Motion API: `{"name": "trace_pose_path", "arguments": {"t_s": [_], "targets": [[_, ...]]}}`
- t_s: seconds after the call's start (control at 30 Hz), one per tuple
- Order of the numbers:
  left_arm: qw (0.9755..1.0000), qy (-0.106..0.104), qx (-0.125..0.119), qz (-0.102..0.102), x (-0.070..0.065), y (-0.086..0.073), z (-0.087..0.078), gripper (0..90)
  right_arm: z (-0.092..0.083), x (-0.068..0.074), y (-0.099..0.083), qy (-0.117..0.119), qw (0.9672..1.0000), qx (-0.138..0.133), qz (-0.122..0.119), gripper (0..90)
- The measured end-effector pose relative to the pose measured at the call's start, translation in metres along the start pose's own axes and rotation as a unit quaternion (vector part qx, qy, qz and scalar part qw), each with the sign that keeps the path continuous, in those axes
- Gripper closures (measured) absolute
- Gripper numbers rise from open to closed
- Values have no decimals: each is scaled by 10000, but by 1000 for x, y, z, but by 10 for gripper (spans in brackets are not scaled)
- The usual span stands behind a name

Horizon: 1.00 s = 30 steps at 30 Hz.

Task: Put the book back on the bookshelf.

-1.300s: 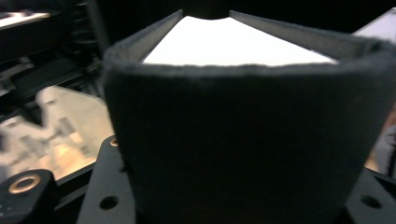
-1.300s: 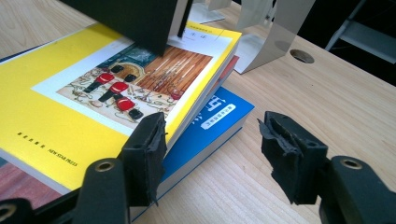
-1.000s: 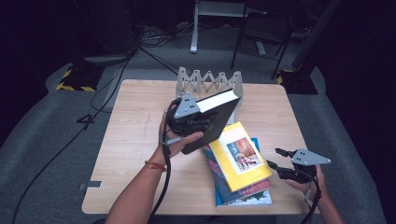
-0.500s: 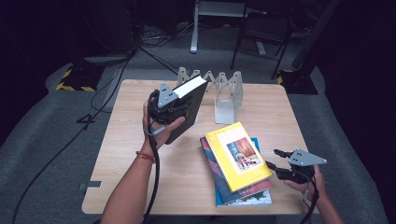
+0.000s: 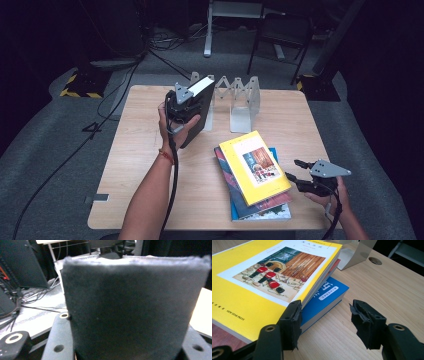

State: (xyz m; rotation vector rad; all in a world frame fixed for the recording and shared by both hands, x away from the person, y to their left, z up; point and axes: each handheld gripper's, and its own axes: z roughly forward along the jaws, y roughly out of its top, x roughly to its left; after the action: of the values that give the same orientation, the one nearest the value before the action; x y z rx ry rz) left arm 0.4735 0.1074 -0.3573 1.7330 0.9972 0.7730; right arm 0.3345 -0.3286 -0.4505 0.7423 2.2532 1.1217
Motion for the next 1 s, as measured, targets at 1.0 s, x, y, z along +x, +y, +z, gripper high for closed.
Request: {"name": "trace_pose_path", "arguments": {"t_s": [1.0], "targets": [[9988,-297,49,-376,18,-42,-16,483,5,1,-1,-21,10000,63,-31,417]]}}
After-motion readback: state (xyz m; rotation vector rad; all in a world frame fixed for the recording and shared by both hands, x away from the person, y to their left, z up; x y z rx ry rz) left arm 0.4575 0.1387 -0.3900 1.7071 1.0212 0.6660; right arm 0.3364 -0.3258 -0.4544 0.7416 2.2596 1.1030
